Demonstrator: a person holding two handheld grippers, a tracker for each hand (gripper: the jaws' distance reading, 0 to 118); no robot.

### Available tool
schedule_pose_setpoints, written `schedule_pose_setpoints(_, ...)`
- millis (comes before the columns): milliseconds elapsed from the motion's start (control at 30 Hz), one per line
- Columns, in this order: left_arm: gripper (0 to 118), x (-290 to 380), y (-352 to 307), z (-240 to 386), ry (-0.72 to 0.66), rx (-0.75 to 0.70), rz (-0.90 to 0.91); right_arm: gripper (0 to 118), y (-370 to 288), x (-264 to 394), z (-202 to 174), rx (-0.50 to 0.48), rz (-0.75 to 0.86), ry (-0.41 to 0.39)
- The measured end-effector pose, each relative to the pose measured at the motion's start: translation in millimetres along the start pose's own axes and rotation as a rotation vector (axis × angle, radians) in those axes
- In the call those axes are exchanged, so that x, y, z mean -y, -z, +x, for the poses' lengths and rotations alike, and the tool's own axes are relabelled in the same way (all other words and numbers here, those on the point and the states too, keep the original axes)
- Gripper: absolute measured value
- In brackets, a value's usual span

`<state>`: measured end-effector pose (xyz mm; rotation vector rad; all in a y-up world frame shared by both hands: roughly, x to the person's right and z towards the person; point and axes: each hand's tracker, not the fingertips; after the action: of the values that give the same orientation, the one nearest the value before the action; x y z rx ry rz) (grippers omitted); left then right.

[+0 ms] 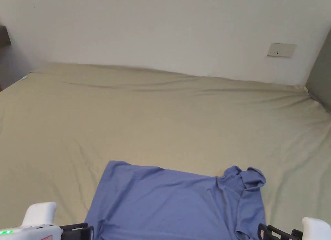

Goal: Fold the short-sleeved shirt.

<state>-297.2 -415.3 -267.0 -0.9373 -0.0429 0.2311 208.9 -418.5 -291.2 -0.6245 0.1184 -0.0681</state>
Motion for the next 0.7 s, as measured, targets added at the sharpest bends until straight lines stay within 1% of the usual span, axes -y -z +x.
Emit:
schedule_pose_setpoints(67,110,8.5,-11.3,0.3,-0.01,0.004,0.013,86,-22.6,3.7,-3.0,-0.006,0.054,-0.083)
schedule_pose_setpoints(167,110,18.5,-24.6,1.9,-0.018,0.06,0.013,86,-57.7,11.6,-13.3,-0.001,0.136,-0.216)
schedule_pose_setpoints(200,109,21.6,-28.5,4.2,-0.017,0.072,0.008,86,-66.2,14.4,-16.9,0.01,0.138,-0.259)
schedule_pose_setpoints(233,108,24.5,-32.3,7.3,-0.018,0.068,0.016,86,-71.4,17.4,-20.3,0.018,0.137,-0.284)
schedule_pose_setpoints(267,105,27.4,-36.2,11.8,-0.012,0.075,0.022,86,-77.5,20.0,-23.1,0.013,0.143,-0.286)
schedule_pose_setpoints(300,96,30.2,-39.9,16.0,0.004,0.092,0.029,86,-82.9,22.4,-25.1,0.008,0.143,-0.284)
schedule_pose_setpoints(333,88,32.6,-42.3,19.7,0.022,0.11,0.03,86,-94.9,19.8,-44.8,0.003,0.145,-0.279)
schedule_pose_setpoints(367,78,36.0,-44.1,24.2,0.032,0.114,0.026,84,-104.1,19.1,-59.4,-0.015,0.146,-0.263)
schedule_pose_setpoints(400,60,40.3,-46.2,29.1,0.037,0.113,0.034,72,-108.5,20.8,-65.1,-0.036,0.143,-0.238)
schedule_pose_setpoints(433,43,44.3,-46.4,32.7,0.045,0.118,0.04,52,-112.2,22.3,-71.9,-0.049,0.153,-0.204)
schedule_pose_setpoints(467,30,47.1,-45.4,35.9,0.05,0.118,0.035,27,-115.7,22.8,-67.6,-0.045,0.163,-0.186)
schedule_pose_setpoints(500,24,49.6,-44.1,39.1,0.051,0.104,0.027,9,-116.3,23.7,-70.8,-0.038,0.164,-0.176)
schedule_pose_setpoints(533,19,53.2,-43.3,41.5,0.062,0.093,0.024,8,-116.1,24.4,-73.9,-0.037,0.163,-0.162)
schedule_pose_setpoints(567,11,56.4,-43.4,44.1,0.085,0.084,0.024,8,-116.1,24.1,-75.7,-0.045,0.154,-0.141)
schedule_pose_setpoints(600,6,57.9,-44.6,45.9,0.099,0.083,0.025,7,-115.0,24.4,-59.6,-0.092,0.124,-0.112)
schedule_pose_setpoints(633,6,58.6,-45.3,47.0,0.106,0.084,0.027,6,-115.4,24.6,-58.2,-0.107,0.118,-0.097)
schedule_pose_setpoints(700,6,57.9,-46.6,45.1,0.105,0.096,0.027,6,-117.9,26.4,-60.4,-0.089,0.136,-0.107)
